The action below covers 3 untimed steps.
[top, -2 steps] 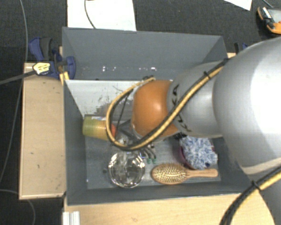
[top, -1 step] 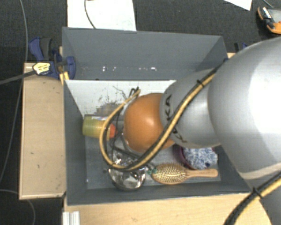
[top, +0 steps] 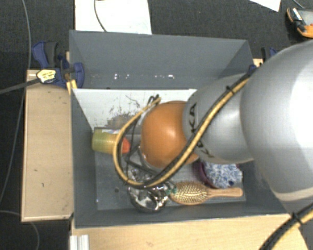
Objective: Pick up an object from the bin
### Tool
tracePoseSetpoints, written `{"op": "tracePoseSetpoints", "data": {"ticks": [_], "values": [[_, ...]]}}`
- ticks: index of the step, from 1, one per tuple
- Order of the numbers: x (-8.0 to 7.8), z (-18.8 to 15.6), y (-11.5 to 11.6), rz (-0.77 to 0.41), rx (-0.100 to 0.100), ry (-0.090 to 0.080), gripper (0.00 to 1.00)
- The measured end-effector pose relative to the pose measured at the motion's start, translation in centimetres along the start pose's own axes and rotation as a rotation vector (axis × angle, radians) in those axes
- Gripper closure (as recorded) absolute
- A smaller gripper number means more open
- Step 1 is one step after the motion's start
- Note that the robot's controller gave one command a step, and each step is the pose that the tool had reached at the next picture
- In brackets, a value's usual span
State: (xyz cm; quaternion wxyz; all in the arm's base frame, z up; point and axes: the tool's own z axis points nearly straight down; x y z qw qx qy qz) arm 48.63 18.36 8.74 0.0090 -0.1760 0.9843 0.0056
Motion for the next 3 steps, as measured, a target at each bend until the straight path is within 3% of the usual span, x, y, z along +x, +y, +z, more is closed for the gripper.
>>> {"op": "tracePoseSetpoints", "data": {"ticks": [1, 2, 3], "values": [[-0.7, -3.2, 0.0, 0.100, 0.002, -0.015, 1.00], [0.4, -8.2, -2.9, 0.063, 0.003, -0.012, 1.00], [0.2, -6.9, -2.8, 0.035, 0.003, -0.018, 1.00]]}}
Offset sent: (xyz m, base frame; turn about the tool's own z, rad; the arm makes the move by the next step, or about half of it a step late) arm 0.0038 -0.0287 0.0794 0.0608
